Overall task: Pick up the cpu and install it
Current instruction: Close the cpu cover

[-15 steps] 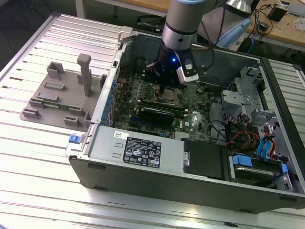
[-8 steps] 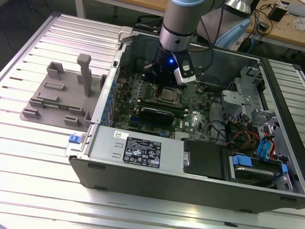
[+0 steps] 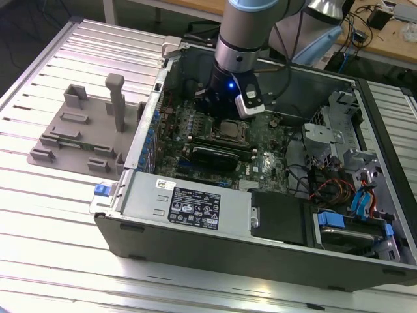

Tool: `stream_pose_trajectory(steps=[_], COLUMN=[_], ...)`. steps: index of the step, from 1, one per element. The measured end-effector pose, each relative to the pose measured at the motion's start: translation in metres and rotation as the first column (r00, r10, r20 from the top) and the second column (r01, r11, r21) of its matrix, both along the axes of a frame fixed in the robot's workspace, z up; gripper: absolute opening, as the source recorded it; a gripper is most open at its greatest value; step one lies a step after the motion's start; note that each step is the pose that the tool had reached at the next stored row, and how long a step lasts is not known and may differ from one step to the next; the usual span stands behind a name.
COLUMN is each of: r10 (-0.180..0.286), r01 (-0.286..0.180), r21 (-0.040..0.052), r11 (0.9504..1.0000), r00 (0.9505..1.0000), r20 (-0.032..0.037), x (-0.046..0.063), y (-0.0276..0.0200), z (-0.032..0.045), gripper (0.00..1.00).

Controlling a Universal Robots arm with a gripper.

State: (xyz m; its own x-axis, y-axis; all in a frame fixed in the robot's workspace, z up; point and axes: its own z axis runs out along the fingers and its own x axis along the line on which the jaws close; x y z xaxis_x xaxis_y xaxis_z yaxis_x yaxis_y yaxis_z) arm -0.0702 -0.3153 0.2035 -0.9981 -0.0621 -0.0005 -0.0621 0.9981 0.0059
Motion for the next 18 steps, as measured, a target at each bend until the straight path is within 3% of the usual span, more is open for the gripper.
stream_pose_trajectory(steps=[4,9,10,14,18], r10=[0.0,0.0,0.0,0.0,0.0], r01=[0.0,0.0,0.0,0.0,0.0], r21=[0.0002,0.0001,0.0001,0.0001,0.0001], r11=[1.0,1.0,1.0,1.0,1.0], r00=[1.0,1.0,1.0,1.0,1.0], r20=[0.0034,0.0033,0.0034,0.0033,0.0033], x=[-0.008,-0.008,-0.008,-0.008,0.005], y=[0.0,0.0,0.0,0.0,-0.0004], z=[0.0003,0.0295,0.0314,0.034,0.034], gripper=[0.11,0.11,0.11,0.11,0.11])
